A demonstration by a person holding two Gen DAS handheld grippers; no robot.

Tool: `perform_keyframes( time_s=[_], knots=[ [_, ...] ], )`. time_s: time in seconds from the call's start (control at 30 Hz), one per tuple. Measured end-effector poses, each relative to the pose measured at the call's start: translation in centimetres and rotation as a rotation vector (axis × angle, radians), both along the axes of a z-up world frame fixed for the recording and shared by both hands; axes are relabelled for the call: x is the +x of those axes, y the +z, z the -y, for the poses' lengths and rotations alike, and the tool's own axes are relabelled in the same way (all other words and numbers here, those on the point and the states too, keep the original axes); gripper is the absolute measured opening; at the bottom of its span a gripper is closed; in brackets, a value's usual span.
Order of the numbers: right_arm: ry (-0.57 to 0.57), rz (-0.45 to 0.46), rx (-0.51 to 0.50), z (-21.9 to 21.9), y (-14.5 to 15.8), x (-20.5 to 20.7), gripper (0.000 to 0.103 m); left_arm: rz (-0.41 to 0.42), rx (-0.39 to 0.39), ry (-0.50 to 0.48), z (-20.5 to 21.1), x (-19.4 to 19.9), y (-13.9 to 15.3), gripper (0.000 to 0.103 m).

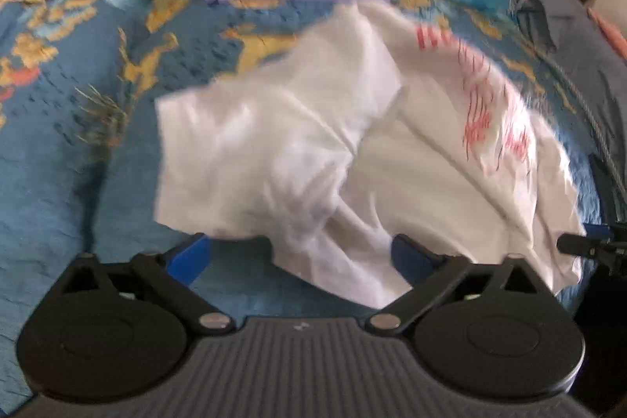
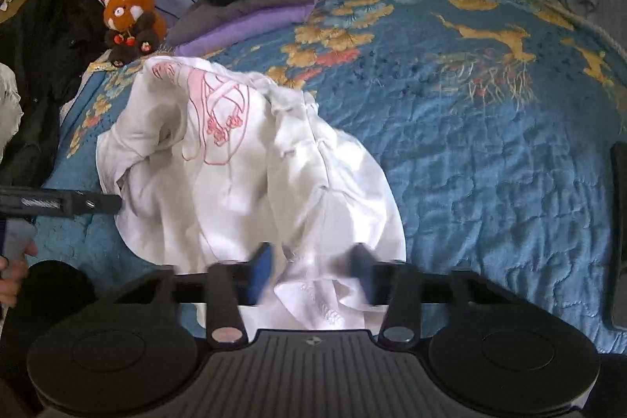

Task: Fold clothes
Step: 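Lower the T-shirt onto the quilt and open the left gripper, then regrasp the T-shirt hem with both grippers and flick it flat onto the quilt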

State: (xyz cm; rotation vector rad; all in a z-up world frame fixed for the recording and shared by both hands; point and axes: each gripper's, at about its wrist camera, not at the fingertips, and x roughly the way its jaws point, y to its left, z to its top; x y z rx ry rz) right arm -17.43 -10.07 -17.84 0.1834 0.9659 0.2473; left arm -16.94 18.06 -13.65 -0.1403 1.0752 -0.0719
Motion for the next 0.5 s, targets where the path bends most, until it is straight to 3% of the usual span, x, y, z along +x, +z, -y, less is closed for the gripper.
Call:
perform_keyframes(
  time_s=[0.1,0.27,0.33,0.5],
  knots=[
    [-0.009,0.000,0.006,0.3,0.0,-0.1,0.011,-0.011,-0.058,0.013,0.6,-0.8,-1.1,0.070],
    [-0.011,0.018,0.034,1.0,0.7,-0.7,0.008,0.038,-0.129,0.034,0.6,-2.1,-0.6,0.027],
    [-0.012,0.025,0.036,1.0,1.0,-0.9,0.007,0.047,-0.129,0.052,0.3,-2.2,-0.2,0.021],
    [-0.023,0.041,0.063,1.4,1.8,-1.6,0.007,0.040,-0.109,0.062,0.2,-2.4,0.5,0.021]
  ],
)
